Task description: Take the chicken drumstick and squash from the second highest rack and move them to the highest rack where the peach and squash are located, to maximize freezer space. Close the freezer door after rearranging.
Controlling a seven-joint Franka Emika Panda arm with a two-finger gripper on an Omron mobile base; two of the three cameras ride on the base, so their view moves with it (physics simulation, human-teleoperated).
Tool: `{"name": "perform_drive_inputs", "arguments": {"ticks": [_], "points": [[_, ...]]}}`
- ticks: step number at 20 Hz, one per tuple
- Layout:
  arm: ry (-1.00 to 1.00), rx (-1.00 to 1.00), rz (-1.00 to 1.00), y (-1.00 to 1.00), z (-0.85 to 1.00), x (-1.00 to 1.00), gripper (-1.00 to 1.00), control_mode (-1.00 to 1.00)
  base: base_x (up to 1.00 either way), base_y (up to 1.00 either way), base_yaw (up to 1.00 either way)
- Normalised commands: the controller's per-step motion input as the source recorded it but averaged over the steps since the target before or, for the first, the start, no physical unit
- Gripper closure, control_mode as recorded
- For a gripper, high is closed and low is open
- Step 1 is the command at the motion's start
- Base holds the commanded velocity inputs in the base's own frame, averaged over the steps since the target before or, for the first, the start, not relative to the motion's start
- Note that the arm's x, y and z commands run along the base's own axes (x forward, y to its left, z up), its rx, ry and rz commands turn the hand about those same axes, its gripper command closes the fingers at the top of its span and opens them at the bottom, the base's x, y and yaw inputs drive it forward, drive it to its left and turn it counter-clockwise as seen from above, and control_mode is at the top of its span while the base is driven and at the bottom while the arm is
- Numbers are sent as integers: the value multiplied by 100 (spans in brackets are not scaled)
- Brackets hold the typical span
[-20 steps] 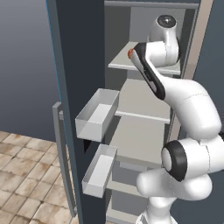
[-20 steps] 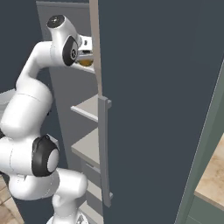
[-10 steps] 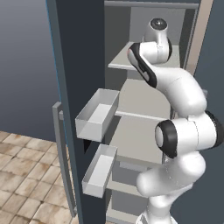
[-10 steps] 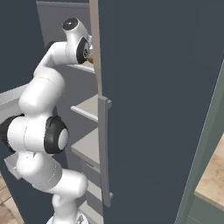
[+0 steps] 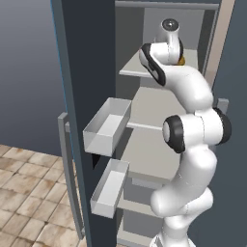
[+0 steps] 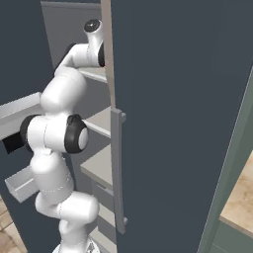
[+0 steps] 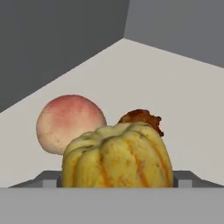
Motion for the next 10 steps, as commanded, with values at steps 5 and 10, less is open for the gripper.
{"name": "perform_drive_inputs", "arguments": {"ticks": [5, 10], "points": [[1, 0, 0, -10, -9, 55, 100, -100, 0, 0, 0], [1, 0, 0, -5, -23, 11, -100, -100, 0, 0, 0]]}}
